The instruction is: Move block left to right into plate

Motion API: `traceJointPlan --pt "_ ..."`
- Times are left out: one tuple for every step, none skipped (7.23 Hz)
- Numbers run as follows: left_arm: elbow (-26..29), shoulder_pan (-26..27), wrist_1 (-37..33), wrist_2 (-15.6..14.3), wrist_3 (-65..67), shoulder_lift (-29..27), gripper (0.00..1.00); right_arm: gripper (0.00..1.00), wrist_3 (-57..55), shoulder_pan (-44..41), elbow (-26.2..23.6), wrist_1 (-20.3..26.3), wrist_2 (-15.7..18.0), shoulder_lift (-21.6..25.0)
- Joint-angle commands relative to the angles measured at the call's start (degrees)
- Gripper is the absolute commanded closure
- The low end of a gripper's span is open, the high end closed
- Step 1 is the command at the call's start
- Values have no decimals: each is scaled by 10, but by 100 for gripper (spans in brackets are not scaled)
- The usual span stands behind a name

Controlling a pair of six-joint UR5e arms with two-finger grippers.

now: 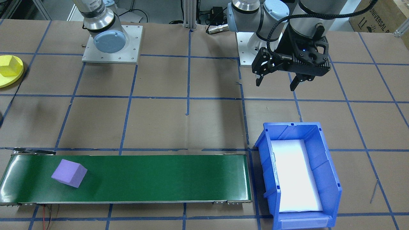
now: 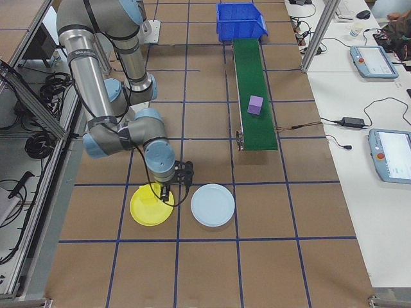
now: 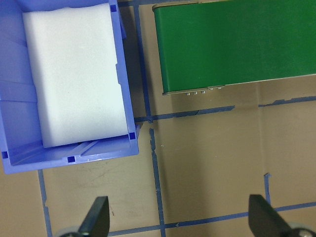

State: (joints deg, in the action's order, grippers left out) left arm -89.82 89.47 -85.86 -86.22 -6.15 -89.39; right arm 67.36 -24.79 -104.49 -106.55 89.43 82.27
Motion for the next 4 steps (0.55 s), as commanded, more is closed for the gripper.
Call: traceJointPlan --pt "0 1 0 0 0 0 0 0 -78 -157 25 -7 -79 14" --pt "0 1 0 0 0 0 0 0 -115 -223 53 -10 -86 7" --pt "0 1 0 0 0 0 0 0 -179 -268 78 -10 -135 -17" --pt "0 1 0 0 0 0 0 0 -264 -322 80 -12 -137 -39"
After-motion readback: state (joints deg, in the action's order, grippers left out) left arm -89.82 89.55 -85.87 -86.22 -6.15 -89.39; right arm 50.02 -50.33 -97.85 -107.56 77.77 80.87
